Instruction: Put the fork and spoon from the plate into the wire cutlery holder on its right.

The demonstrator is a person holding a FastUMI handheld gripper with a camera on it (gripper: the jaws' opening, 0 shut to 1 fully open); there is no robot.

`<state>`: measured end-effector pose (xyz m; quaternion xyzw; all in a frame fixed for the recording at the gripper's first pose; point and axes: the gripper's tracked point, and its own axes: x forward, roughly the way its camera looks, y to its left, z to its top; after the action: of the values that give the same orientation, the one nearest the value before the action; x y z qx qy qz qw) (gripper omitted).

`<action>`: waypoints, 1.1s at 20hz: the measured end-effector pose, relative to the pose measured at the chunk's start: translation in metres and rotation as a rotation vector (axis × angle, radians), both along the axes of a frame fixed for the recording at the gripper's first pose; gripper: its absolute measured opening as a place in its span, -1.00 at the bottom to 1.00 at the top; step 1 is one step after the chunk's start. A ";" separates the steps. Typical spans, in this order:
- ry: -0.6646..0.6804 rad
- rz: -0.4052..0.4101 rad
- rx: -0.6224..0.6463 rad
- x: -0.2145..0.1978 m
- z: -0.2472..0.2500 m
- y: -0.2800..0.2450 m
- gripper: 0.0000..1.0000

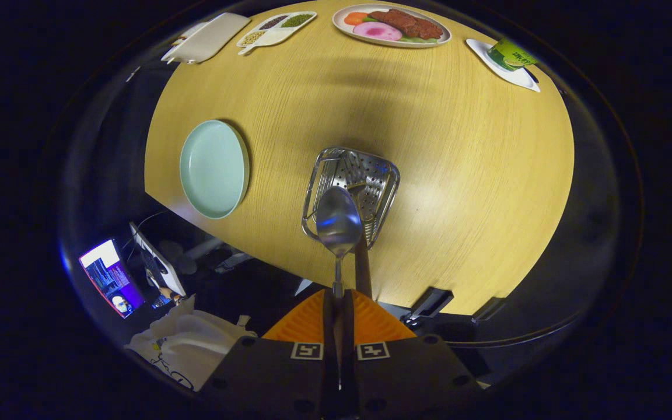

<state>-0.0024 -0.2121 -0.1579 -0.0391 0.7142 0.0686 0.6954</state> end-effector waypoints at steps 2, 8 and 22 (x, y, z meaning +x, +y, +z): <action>0.015 -0.023 -0.010 0.008 -0.002 0.001 -0.88; 0.046 -0.042 -0.031 0.019 -0.002 -0.001 -0.73; -0.528 -0.039 0.153 0.047 0.101 0.029 0.99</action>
<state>0.0448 -0.1829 -0.0568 0.0107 0.5014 0.0963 0.8598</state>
